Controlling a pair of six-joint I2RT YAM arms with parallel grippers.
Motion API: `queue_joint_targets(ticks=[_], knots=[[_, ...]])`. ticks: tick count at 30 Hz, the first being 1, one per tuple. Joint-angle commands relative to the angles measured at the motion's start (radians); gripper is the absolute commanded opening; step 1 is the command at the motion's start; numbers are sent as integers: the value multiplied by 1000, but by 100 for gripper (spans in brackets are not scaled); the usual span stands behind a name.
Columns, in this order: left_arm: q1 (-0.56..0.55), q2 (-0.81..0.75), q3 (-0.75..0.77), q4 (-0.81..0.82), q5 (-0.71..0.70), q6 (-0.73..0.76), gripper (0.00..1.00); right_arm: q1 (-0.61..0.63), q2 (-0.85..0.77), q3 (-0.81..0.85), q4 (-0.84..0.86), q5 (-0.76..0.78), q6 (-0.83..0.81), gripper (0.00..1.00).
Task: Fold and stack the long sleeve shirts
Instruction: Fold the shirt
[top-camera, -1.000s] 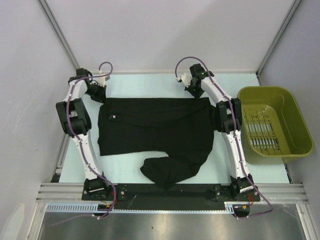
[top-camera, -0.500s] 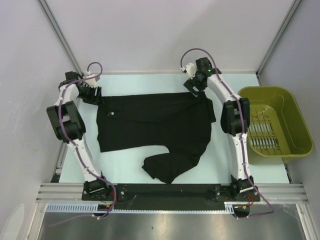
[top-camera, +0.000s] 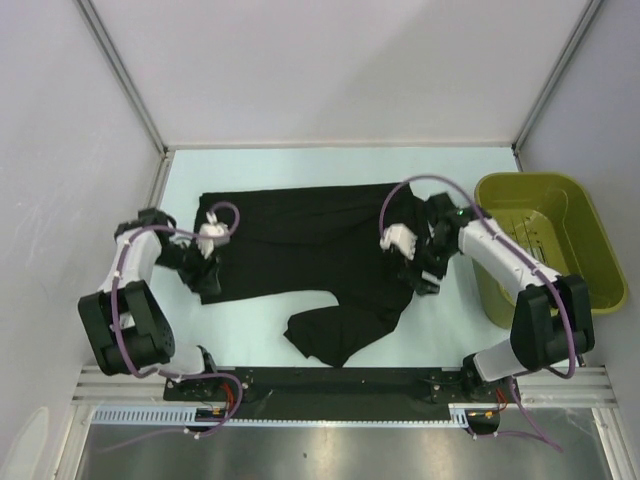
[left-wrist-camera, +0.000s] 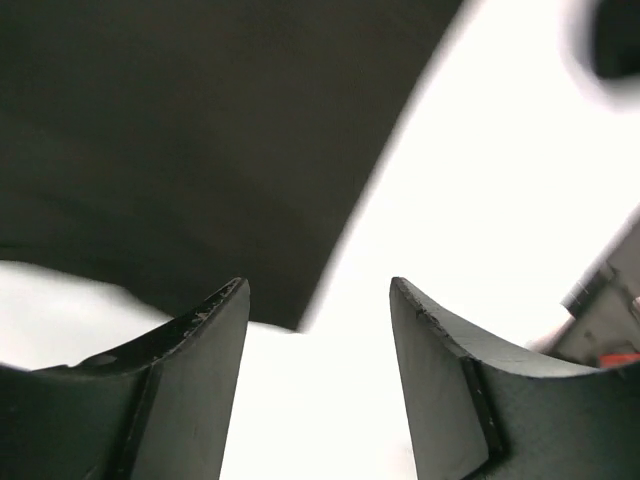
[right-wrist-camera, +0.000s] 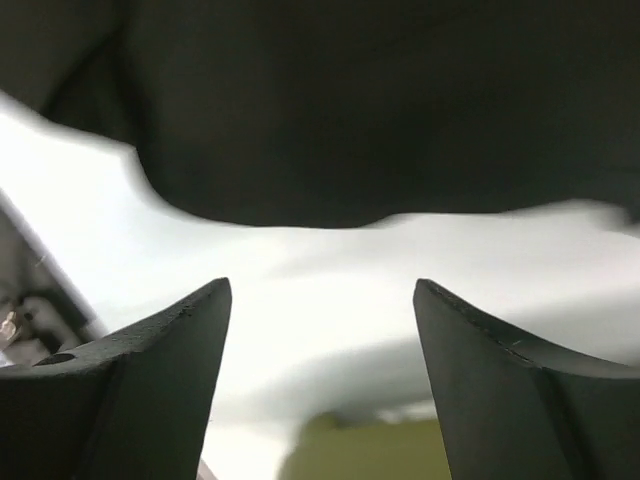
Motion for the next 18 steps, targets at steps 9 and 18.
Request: queue_joint_targets(ticks=[9,18], knots=[[-31,-177,-322,39,-111,266,64,274,-144,-296,251,90,-62,72],[-31,-227,-433,308,-242,296,58,299,-116,-345,352,190,-16,19]])
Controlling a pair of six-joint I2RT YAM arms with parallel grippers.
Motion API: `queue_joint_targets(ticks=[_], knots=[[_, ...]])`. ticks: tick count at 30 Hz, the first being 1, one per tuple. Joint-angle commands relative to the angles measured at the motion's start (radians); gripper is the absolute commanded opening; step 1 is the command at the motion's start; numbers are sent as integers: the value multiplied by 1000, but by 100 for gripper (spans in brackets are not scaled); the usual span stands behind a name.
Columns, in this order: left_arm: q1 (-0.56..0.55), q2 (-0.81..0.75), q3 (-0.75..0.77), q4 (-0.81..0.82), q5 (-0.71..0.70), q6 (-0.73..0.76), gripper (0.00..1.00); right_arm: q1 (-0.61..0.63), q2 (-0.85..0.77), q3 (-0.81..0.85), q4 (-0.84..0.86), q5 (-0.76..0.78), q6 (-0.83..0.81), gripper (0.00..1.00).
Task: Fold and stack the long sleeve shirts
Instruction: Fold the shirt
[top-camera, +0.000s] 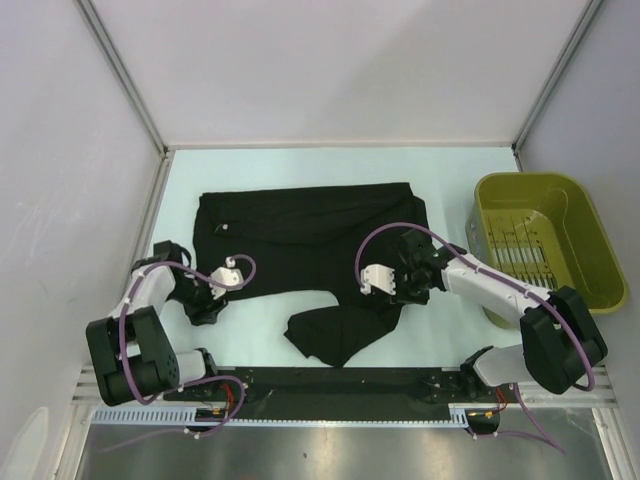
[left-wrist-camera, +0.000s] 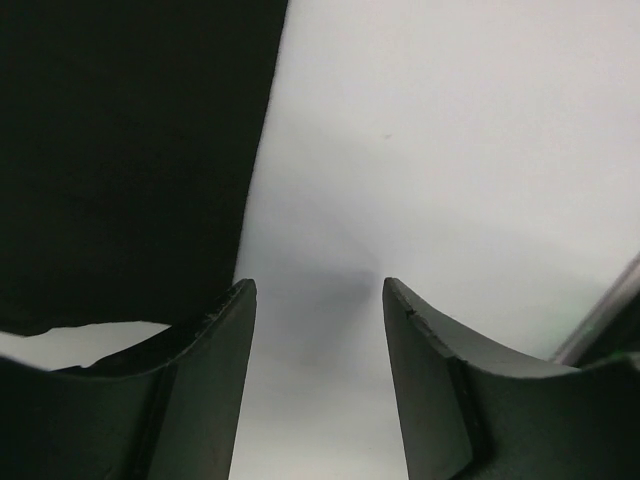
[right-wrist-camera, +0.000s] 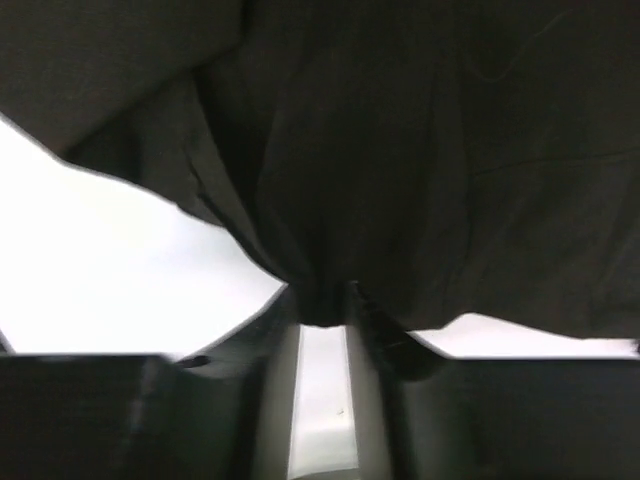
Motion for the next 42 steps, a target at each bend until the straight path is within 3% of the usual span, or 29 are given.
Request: queue_joint_targets(ticks=[1,5,10,13,17,27,35,42], knots=[[-6,-57,-32,174,-46,50,58,4,-1,1,75,53,27,1],[-9,-62,-65,234,-58,77,52,4,-6,0,86,65,53,0],[-30,-39,-98,266,-94,131,38,-6,-12,17,83,61,90,0],[-36,-22,-99,263,-104,140,26,-14,-17,26,72,58,103,0],[-27,-51,-67,202,-98,142,1,-25,-44,44,43,53,114,0],[-7,-28,186,30,41,32,0,-190,-8,239,-38,-17,111,0],[-15,195,419,110,98,-152,0,-236,167,443,-26,-48,126,0],[-42,387,573,153,83,-260,0,-270,415,645,-58,-44,126,0]])
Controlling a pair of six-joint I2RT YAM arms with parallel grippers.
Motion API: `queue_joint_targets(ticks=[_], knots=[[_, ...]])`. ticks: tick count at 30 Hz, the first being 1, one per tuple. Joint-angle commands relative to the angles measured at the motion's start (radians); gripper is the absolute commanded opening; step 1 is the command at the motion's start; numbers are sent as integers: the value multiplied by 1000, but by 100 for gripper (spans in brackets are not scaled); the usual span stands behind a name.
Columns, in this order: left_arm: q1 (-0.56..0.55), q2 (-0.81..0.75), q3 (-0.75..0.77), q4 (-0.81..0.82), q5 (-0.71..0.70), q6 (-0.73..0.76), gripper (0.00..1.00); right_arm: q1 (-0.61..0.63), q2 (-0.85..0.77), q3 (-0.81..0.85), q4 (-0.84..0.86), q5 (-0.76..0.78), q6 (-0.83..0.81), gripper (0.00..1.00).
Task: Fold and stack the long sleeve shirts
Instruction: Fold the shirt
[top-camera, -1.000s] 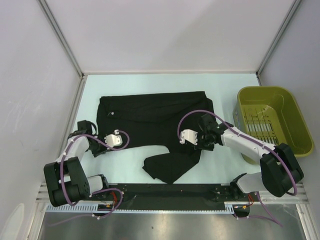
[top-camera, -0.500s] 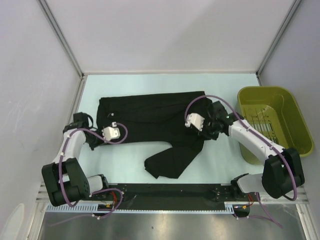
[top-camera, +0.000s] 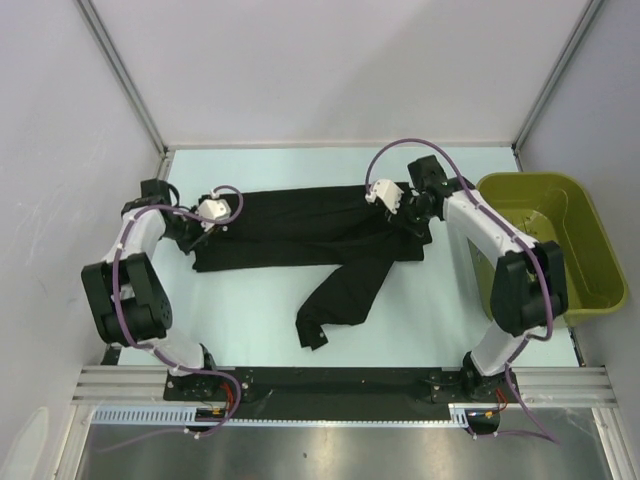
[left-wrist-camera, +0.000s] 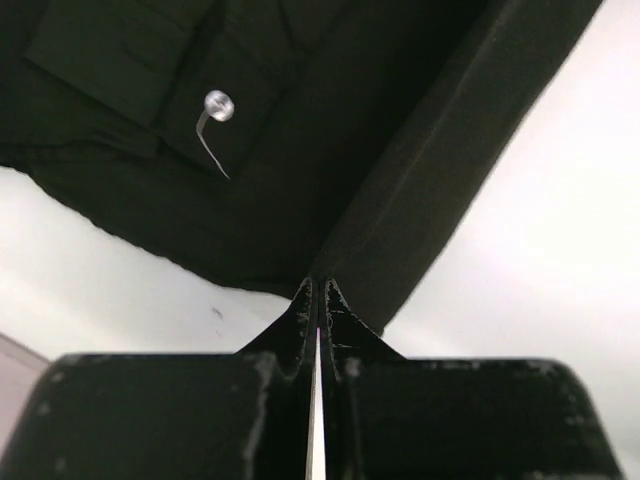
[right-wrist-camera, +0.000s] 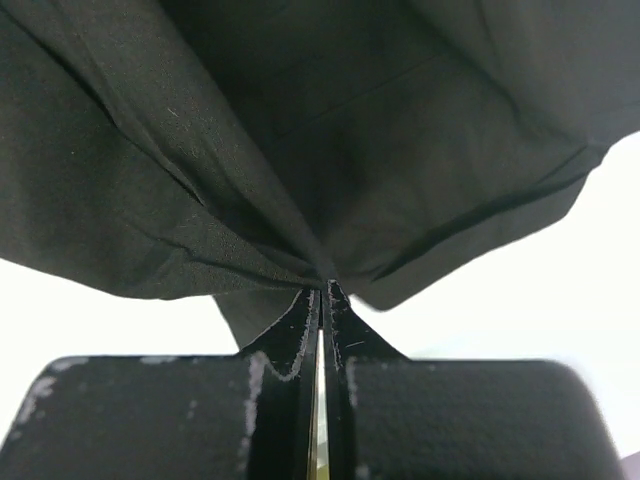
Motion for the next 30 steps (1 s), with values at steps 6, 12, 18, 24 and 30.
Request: queue_joint_targets(ticks=[6,12,18,24,30], knots=[[-43,175,137,90,-13,-137,0,-31,203,189,-44,8,24,0],[-49,233,180,142,-50,-201,0,-36,283,227,-27,37,86,0],[-43,224,191,176,-36,-296,34,-39,340,286,-35,109,188,40],[-42,19,125,75,175,-293,73,-74,207,310,-182,65,137,64],[-43,-157,30,49,331,-400,99,69,96,310,-282,-98,56,84]])
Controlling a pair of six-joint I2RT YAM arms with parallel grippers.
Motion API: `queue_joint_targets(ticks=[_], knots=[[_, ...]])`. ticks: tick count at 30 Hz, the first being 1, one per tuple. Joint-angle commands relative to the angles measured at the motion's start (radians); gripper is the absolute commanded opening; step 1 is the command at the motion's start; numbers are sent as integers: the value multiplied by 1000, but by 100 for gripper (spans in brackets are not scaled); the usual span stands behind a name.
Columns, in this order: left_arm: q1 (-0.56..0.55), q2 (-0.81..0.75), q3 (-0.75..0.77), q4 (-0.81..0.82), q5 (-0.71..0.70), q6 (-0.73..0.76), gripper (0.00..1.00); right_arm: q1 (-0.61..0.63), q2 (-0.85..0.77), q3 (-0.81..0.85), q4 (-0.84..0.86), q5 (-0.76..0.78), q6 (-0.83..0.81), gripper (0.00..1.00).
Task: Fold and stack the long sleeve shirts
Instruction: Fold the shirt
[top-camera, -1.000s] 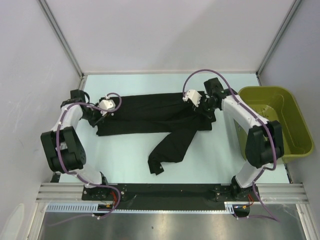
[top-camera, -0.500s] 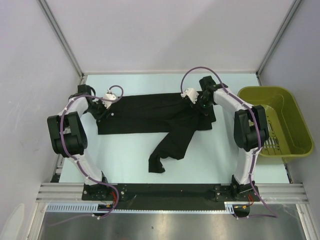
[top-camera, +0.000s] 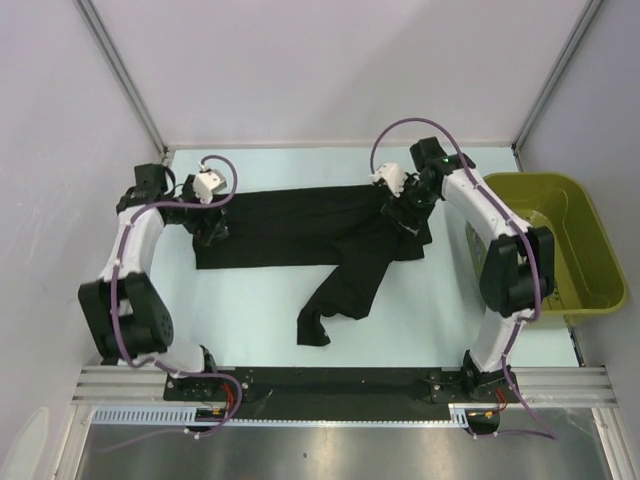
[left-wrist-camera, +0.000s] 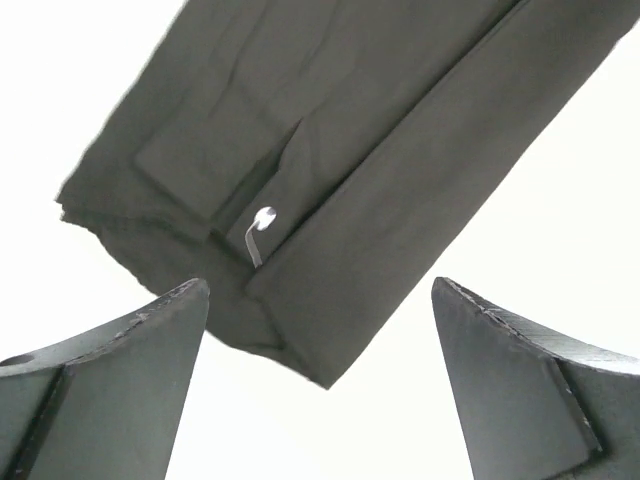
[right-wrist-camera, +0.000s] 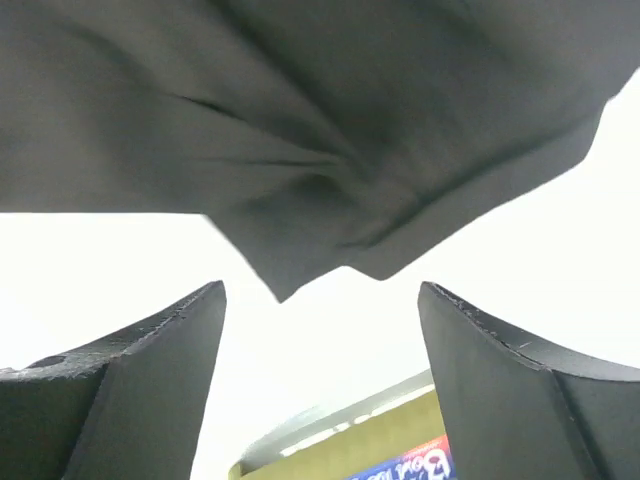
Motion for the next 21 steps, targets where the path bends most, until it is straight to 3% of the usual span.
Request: queue_joint_targets(ticks=[1,8,12,19,21], knots=[[1,-150,-77,-23,213,-109,99,219,-89,46,-80,-118,-66,84],[1,-386,-227,167,192,-318,99,509,156,201,-83,-162,-107,74],[1,-511,-287,205,112,-387,99,578,265,259,-123,-197,-122,72],[-1,-707,-382,294,-41,-540,100,650,238,66,-134,-171,-247,70],[1,-730,-381,274,-17,-514,99,664,222,0,-100,-153,-248,67]])
